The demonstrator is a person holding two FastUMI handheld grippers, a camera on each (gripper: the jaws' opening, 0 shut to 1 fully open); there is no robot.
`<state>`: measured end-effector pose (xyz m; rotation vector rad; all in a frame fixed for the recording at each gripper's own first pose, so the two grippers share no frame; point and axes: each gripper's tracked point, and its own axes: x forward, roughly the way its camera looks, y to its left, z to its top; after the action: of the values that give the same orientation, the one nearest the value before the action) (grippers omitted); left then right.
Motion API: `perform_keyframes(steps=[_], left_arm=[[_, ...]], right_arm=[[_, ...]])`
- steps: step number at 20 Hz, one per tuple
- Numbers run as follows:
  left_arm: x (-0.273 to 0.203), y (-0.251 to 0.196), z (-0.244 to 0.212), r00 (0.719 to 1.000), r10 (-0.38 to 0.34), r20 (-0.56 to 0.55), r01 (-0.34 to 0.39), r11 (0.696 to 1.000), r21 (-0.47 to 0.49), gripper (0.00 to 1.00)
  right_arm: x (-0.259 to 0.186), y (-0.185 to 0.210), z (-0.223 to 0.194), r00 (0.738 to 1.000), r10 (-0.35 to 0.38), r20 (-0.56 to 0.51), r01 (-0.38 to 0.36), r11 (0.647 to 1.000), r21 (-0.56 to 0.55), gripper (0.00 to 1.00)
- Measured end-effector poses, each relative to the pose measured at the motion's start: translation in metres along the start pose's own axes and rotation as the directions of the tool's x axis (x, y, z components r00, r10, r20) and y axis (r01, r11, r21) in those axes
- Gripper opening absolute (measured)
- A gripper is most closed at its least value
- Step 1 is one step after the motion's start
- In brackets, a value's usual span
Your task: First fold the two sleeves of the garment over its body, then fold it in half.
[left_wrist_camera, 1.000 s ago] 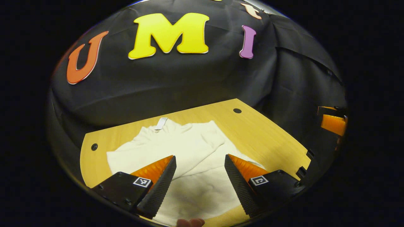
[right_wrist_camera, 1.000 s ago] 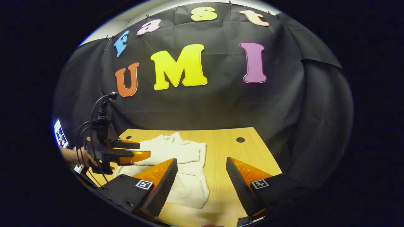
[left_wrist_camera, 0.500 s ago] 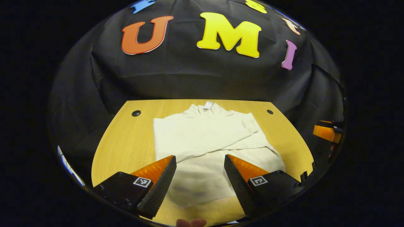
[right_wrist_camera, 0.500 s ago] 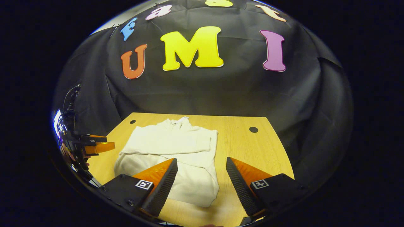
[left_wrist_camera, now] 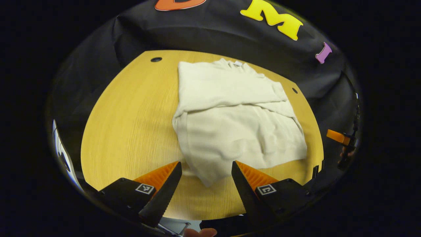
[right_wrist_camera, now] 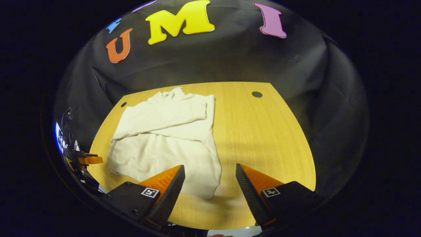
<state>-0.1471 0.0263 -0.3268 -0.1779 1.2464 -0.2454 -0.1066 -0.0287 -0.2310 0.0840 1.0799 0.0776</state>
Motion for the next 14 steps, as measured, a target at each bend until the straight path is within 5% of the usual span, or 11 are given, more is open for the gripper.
perform_keyframes(steps=[4, 8, 11, 14], left_arm=[[0.02, 0.007, -0.025, 0.988, -0.046, -0.147, 0.022, 0.988, -0.156, 0.97], [0.027, -0.007, -0.027, 0.961, -0.148, -0.233, 0.054, 0.928, -0.369, 0.97], [0.026, -0.01, -0.016, 0.953, -0.139, -0.271, 0.031, 0.929, -0.368, 0.97], [0.024, -0.01, 0.001, 0.944, -0.082, -0.321, -0.029, 0.945, -0.325, 0.96]], right_arm=[[0.025, -0.008, -0.05, 0.983, 0.005, -0.186, 0.004, 0.999, 0.047, 0.97], [0.047, -0.007, -0.076, 0.95, 0.012, -0.312, 0.015, 0.996, 0.086, 0.97], [0.065, -0.005, -0.088, 0.923, -0.004, -0.384, 0.03, 0.998, 0.062, 0.97], [0.074, 0.004, -0.095, 0.892, -0.016, -0.451, 0.04, 0.998, 0.044, 0.8]])
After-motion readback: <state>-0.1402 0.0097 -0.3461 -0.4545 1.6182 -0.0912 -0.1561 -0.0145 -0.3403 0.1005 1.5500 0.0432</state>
